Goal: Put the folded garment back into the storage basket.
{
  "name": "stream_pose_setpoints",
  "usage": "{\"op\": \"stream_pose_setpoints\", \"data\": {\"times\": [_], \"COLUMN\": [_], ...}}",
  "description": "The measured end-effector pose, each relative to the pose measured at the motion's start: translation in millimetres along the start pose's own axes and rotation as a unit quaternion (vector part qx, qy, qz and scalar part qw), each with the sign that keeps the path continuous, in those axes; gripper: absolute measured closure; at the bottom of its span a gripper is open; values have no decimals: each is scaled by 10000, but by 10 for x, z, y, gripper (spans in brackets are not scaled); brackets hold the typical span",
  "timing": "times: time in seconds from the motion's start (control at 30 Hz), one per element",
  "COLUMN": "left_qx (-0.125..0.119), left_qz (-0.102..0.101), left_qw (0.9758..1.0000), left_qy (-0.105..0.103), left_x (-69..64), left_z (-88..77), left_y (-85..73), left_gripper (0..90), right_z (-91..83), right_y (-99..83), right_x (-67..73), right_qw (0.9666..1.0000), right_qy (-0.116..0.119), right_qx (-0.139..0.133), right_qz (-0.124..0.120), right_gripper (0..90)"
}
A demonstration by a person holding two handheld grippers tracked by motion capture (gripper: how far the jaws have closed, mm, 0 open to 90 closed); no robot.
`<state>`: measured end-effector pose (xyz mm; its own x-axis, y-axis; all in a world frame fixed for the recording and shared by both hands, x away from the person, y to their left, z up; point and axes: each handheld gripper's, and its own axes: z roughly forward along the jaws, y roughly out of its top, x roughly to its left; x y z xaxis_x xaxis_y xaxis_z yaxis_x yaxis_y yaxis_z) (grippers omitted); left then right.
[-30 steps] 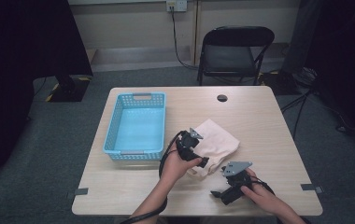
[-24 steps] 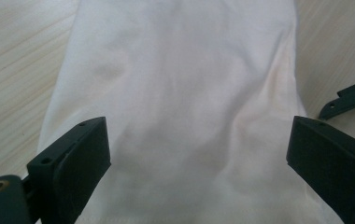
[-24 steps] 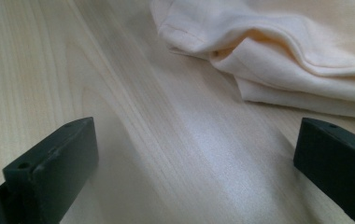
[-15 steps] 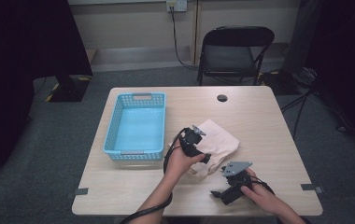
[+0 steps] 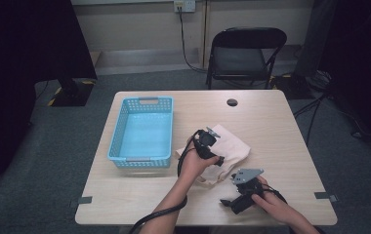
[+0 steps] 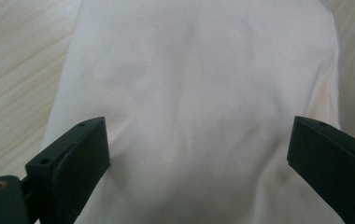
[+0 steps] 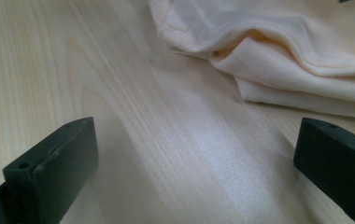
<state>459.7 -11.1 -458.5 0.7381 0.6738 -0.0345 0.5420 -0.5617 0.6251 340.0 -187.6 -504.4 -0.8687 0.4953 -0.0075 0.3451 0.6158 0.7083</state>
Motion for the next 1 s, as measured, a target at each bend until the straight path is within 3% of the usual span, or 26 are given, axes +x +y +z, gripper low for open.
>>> {"op": "stream_pose_setpoints", "data": {"times": [0.23,0.37,0.5,0.63,0.9,1.0], "left_qx": [89,274,283,271,299,335], "left_qz": [45,55,101,-158,-226,-197], "left_qw": [9999,9993,9991,9992,9989,9990], "left_qy": [139,244,290,234,298,234], "left_x": [27,76,78,97,80,93], "left_z": [132,216,258,264,265,243], "left_y": [37,-24,-71,-101,-98,-89], "left_gripper": [48,46,14,0,3,31], "right_z": [0,0,1,1,2,2], "right_y": [0,0,1,1,1,1], "right_x": [0,1,0,0,0,0], "right_qw": [10000,10000,10000,10000,10000,10000], "right_qy": [1,3,10,10,10,9], "right_qx": [1,2,2,1,1,1], "right_qz": [2,-1,-10,-11,-12,-13], "right_gripper": [0,0,0,0,0,0]}}
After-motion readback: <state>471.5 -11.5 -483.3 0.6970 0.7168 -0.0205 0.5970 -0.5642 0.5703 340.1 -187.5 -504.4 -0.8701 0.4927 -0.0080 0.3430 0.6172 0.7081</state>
